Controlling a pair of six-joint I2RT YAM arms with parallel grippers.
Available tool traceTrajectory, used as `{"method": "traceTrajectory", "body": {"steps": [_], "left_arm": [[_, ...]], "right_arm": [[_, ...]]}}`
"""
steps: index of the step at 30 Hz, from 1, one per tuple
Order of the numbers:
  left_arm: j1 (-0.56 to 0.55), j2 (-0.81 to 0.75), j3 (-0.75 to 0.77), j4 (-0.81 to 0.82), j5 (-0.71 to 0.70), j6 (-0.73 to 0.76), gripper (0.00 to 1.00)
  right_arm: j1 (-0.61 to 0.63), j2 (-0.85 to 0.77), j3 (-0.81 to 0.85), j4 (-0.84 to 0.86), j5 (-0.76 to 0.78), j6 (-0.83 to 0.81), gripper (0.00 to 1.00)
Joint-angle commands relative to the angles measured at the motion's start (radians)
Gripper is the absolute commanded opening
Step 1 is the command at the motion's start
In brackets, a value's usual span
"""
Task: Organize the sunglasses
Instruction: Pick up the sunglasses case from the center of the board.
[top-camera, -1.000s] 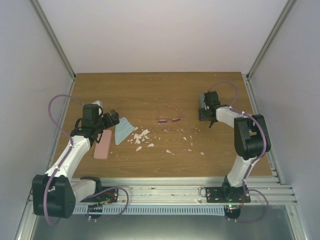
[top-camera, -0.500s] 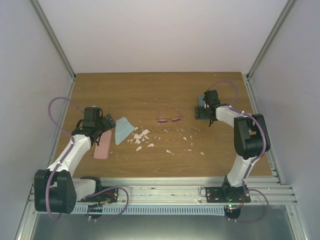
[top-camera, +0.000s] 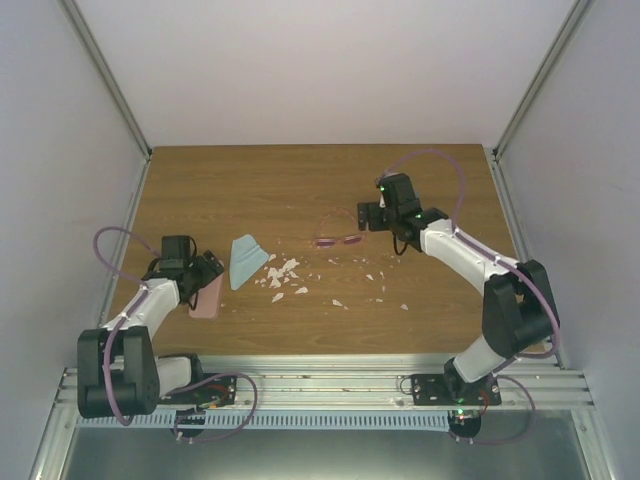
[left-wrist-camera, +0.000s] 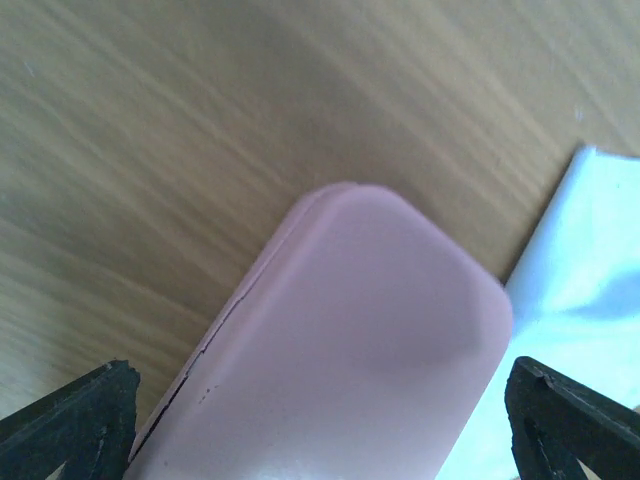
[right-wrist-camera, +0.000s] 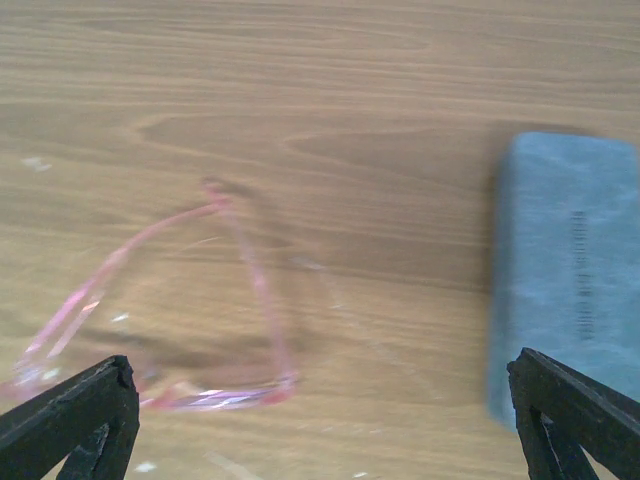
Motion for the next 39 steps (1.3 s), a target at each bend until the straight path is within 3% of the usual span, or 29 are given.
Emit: {"method": "traceTrajectory", "body": {"steps": [1, 10, 16, 20, 31, 39], "left_arm": [[-0.039, -0.041, -0.053, 0.053, 0.128, -0.076, 0.99], [-0.162, -0.24, -0.13, -0.026, 0.265, -0.225, 0.99], [-0.163, -0.427, -0.023, -0.202, 0.015, -0.206, 0.99], [-0.163, -0.515, 0.089, -0.226, -0.027, -0.138, 0.99], [-0.163, -0.55, 0.224, -0.273, 0.02, -0.004, 0.99], [-0.163, -0.537, 0.274, -0.26, 0.009, 0.042, 0.99]], "right_arm": [[0.125, -0.062, -0.025, -0.013, -0.018, 0.064, 1.0], [0.421, -0.007, -0.04, 0.019, -0.073, 0.146, 0.98], [0.618, 0.162, 0.068, 0.047, -0.093, 0.147, 0.98], [0.707, 0.287, 0.174, 0.064, -0.101, 0.097, 0.98], [0.766, 0.565, 0.429, 0.001, -0.151, 0.033, 0.97], [0.807, 0.663, 0.512, -0.045, -0.151, 0.032, 0.86]]}}
